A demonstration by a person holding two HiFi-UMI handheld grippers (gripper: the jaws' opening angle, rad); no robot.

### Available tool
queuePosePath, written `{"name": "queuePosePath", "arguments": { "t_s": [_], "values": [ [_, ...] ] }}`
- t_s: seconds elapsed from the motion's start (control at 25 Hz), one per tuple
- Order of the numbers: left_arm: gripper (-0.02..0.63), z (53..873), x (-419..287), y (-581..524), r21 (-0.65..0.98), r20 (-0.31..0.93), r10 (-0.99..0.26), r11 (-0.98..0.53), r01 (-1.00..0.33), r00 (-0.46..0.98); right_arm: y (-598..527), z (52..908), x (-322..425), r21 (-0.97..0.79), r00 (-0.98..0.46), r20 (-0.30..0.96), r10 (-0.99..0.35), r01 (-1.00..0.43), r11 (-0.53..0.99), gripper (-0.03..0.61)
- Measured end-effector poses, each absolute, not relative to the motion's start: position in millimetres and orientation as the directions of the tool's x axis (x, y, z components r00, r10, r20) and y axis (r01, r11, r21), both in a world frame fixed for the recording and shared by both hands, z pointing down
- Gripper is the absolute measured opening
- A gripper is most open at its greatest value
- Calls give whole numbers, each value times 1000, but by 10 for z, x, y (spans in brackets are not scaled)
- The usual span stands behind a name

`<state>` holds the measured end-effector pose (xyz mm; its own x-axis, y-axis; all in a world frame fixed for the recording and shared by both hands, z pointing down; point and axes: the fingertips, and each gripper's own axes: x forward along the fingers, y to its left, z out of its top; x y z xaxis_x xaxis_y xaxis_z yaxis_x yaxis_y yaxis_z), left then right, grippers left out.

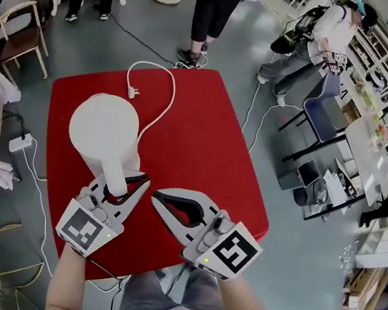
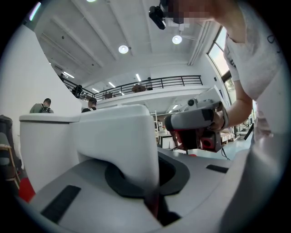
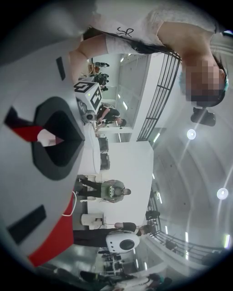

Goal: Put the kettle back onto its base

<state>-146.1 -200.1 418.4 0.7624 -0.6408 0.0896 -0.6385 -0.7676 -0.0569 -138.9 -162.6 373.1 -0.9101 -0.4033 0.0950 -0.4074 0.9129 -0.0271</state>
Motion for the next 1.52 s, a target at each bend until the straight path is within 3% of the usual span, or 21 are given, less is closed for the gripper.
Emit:
{"name": "queuePosePath", "arguments": {
  "t_s": [0.8, 1.52],
  "values": [
    [18, 4229, -1387, -1767, -86, 128, -591, -807, -584, 797, -1624, 3736, -1427, -30, -919, 94, -382, -386, 922, 8],
    [20, 4352, -1447, -1959, -72, 137, -628, -778, -624, 766, -1615, 3710, -1356, -33, -921, 80, -381, -384, 923, 8]
  ]
}}
